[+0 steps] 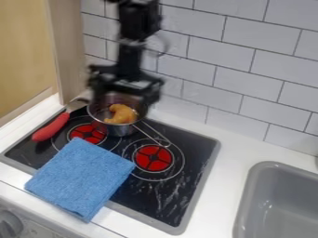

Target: Moved the blue cloth to the left stove

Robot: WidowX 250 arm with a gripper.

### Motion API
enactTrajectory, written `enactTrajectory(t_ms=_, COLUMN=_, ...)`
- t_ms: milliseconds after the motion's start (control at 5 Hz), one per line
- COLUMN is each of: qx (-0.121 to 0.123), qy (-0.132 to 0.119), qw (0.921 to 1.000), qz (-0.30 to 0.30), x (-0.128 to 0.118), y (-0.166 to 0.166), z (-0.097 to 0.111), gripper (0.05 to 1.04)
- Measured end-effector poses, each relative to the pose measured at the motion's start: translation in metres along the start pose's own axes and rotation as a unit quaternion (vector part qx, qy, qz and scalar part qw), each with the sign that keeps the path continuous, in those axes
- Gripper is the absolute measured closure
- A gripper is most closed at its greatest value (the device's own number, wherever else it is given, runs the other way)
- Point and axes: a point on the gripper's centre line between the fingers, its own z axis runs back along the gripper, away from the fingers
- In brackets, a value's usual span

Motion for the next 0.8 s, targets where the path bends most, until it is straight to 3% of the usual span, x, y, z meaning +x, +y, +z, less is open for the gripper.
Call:
enactTrajectory(t_ms=200, qx=0.011, qy=-0.005, qw=0.9999, qz=0.008, x=-0.024, y=0.028, z=-0.012, gripper=0.083)
enactTrajectory(t_ms=400, qx=-0.01, qy=-0.008, qw=0.9999, qz=-0.011, x=-0.054, y=0.056, z=-0.028, gripper=0.083)
enactTrajectory(t_ms=800, qx=-0.054, qy=-0.04, qw=0.9943, qz=-0.083, x=-0.053, y=0.045, z=-0.047, gripper=0.083)
